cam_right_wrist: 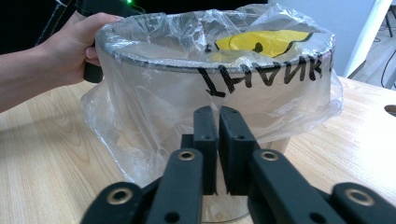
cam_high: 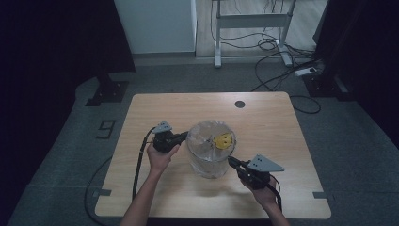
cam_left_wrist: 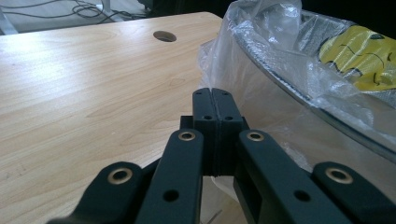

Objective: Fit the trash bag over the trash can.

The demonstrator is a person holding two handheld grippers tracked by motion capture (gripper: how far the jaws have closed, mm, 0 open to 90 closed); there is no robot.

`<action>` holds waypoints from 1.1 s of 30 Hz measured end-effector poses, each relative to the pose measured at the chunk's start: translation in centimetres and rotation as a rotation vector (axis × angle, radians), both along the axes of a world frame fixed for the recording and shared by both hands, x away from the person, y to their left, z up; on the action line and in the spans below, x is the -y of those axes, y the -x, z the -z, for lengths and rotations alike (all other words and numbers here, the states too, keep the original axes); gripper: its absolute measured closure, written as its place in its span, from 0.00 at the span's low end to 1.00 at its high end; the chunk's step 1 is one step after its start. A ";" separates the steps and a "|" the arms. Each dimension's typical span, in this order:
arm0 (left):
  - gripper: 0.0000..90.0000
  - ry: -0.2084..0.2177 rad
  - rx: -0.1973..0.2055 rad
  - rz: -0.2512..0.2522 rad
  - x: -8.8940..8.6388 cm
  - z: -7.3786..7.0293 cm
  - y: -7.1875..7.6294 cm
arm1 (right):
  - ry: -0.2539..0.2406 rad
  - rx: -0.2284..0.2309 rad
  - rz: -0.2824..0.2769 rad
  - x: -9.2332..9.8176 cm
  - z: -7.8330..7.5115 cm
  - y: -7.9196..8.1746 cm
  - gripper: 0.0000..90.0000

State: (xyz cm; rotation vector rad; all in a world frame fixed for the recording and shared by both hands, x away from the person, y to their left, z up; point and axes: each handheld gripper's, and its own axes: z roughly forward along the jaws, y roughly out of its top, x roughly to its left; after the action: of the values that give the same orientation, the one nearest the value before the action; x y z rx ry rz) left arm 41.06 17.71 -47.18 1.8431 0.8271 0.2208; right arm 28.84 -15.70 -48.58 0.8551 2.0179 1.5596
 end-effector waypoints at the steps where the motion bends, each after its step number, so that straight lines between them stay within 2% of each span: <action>1: 1.00 0.000 0.000 0.000 0.0 0.0 0.0 | -0.002 0.001 0.000 0.0 0.0 0.0 0.99; 9: 1.00 0.002 0.003 -0.002 0.0 -0.1 0.1 | -0.009 -0.008 0.001 0.1 0.1 0.0 1.00; 15: 1.00 0.001 0.003 -0.002 -0.2 0.0 0.0 | 0.030 -0.054 0.020 0.5 1.6 -0.4 1.00; 18: 1.00 0.004 0.001 -0.005 -0.3 0.0 0.0 | 0.016 -0.065 0.021 0.9 2.1 -0.7 1.00; 20: 1.00 0.005 0.000 -0.005 -0.3 0.1 0.0 | -0.015 -0.063 0.027 1.4 1.7 -0.7 0.99; 22: 1.00 0.004 -0.001 -0.004 -0.3 0.1 0.0 | -0.054 -0.060 0.051 2.1 1.1 -0.9 0.85; 25: 1.00 0.002 -0.001 -0.003 -0.2 0.2 0.0 | -0.079 -0.067 0.075 2.9 0.9 -1.1 0.81; 28: 1.00 0.001 0.001 -0.002 -0.1 0.2 0.1 | -0.081 -0.075 0.085 3.2 1.2 -1.3 0.78; 33: 0.99 0.003 0.003 -0.004 -0.2 0.3 0.1 | -0.067 -0.049 0.082 3.0 1.1 -1.0 0.69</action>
State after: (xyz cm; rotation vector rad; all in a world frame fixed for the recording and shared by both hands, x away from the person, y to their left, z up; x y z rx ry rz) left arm 40.98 17.91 -47.47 1.8381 0.8283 0.2246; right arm 29.82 -18.66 -49.67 0.9978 1.9486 1.5828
